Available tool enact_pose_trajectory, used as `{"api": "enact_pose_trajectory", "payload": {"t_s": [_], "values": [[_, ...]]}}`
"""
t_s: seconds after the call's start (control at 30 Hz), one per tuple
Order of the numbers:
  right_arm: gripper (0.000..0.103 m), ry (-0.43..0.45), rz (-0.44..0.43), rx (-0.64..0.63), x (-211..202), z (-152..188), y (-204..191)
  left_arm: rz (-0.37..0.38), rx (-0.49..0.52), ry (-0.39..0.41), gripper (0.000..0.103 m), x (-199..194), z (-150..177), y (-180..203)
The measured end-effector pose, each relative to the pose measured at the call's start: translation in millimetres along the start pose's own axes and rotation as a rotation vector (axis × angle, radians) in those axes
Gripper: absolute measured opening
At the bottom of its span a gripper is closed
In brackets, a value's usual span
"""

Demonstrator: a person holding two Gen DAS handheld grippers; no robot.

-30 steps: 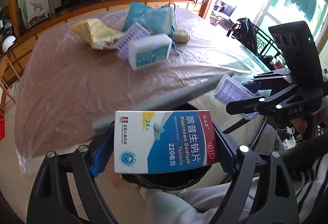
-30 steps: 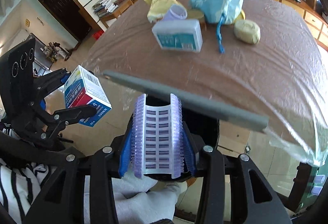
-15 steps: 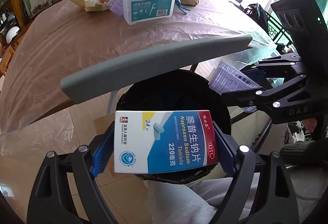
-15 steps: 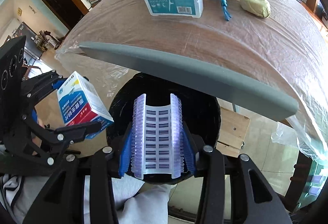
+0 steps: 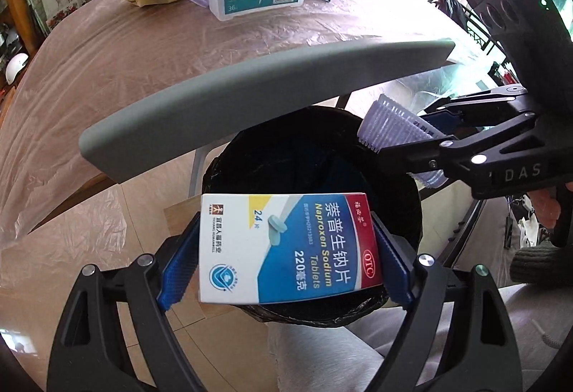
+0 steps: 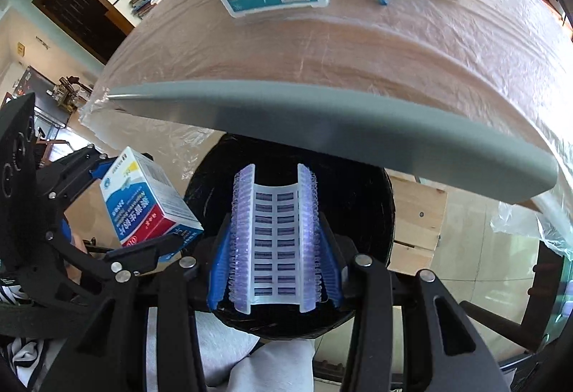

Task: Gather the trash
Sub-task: 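Open the right tool to drop the roller while the left tool releases the box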

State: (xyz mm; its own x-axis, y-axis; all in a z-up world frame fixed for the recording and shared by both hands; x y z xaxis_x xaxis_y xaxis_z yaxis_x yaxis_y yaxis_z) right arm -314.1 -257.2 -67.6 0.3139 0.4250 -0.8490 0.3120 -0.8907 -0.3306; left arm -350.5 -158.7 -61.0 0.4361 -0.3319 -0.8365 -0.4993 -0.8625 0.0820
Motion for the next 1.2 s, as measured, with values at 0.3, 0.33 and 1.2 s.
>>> {"api": "enact_pose_trajectory", "payload": {"t_s": [0.3,0.33,1.2], "values": [[0.043,-0.009,0.016,0.035,2.7,3.4,10.3,0.005,0.02,0.001,0.087,4.4,-3.0,2.4],[0.043,-0.01,0.017,0.039,4.3,3.8,10.9,0.006,0.024,0.004,0.087,4.5,-3.6,3.2],[0.069,0.117,-0.01,0.074,-63.5,-5.5,12.8,0.022,0.0,0.101,0.093,-31.8,-24.3,3.0]]}}
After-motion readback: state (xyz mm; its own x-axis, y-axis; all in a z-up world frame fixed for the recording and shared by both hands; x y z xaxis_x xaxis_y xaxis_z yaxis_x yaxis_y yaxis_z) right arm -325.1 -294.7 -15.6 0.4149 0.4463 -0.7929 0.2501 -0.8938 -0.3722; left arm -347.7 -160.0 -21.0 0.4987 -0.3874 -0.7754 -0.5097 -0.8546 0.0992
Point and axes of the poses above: each gripper's, at about its wrist camera, not at the fingertips, and x roughly the way its jaws point, y to its right, z to its underside, the point moved 4 cm from there along x, roughly the way its jaws point, and after that the axes turned 6 degrees about y, right-handed, at the moved point
